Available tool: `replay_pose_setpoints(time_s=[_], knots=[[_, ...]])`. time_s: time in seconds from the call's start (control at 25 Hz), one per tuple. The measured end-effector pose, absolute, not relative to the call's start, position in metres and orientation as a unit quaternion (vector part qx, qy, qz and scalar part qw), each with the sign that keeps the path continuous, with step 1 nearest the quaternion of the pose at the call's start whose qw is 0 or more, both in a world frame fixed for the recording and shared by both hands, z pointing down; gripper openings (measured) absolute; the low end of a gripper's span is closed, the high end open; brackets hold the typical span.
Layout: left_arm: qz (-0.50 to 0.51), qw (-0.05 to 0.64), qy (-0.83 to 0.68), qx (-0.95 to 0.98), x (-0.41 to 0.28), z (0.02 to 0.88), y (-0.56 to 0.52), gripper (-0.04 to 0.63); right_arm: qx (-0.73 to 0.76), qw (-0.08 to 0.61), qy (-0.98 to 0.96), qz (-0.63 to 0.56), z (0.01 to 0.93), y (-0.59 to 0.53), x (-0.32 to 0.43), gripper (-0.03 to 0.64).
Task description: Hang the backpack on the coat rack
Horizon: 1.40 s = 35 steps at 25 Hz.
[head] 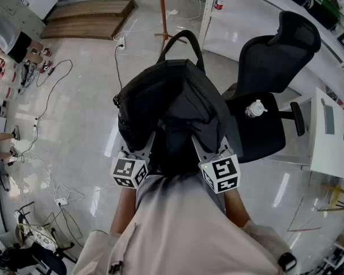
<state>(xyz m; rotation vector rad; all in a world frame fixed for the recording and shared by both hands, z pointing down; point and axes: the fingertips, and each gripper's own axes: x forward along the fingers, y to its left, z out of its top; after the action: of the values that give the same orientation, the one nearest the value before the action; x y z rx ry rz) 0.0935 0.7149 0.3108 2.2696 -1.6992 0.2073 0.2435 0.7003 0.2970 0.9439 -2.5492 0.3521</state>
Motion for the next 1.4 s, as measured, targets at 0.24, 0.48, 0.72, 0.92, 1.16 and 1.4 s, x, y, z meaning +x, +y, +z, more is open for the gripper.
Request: replay_pose_setpoints(time_s=[0.24,0.48,0.72,0.92,1.16,1.4], knots=[[0.071,0.145,-0.599,0.784,0.096,0.301,0.717,0.181,0.321,0.195,-0.92,0.116,0.29,0.698,0.248,0.101],[0.072,0.154,-0.603,0.78,0.096,0.3,0.714,0.181,0.309,0.194,-0.923,0.12,0.289,0.694,0.249,0.109],[0.066,0.164,-0.599,0.781,0.09,0.3,0.706,0.181,0.307,0.2,-0.923,0.12,0.287,0.685,0.243,0.121],[0.06,0.169,-0.597,0.782,0.079,0.304,0.688,0.181,0.307,0.205,-0.922,0.12,0.289,0.669,0.231,0.126],[0.055,0.178,-0.598,0.779,0.056,0.308,0.657,0.181,0.303,0.213,-0.921,0.118,0.29,0.637,0.209,0.127],[0.055,0.189,-0.601,0.774,0.02,0.307,0.615,0.181,0.295,0.222,-0.921,0.122,0.289,0.594,0.174,0.127]])
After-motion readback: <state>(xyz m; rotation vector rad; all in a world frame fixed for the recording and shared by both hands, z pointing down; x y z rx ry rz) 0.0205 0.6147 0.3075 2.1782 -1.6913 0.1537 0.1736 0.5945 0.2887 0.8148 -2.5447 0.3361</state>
